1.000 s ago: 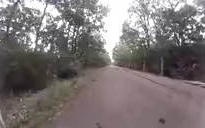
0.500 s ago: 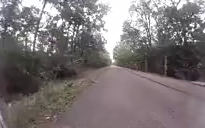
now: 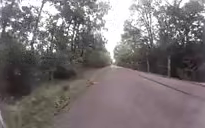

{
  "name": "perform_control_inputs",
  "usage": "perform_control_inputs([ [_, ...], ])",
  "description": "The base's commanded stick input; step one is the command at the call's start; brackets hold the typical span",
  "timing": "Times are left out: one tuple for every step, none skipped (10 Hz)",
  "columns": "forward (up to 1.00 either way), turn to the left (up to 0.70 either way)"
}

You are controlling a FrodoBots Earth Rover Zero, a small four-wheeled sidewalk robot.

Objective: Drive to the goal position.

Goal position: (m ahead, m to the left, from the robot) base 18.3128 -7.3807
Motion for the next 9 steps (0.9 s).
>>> perform_control_inputs([
  [0.7, 0.0],
  [0.7, 0.0],
  [0.7, 0.0],
  [0.7, 0.0],
  [0.7, 0.0],
  [0.7, 0.0],
  [0.7, 0.0],
  [0.7, 0.0],
  [0.7, 0.0],
])
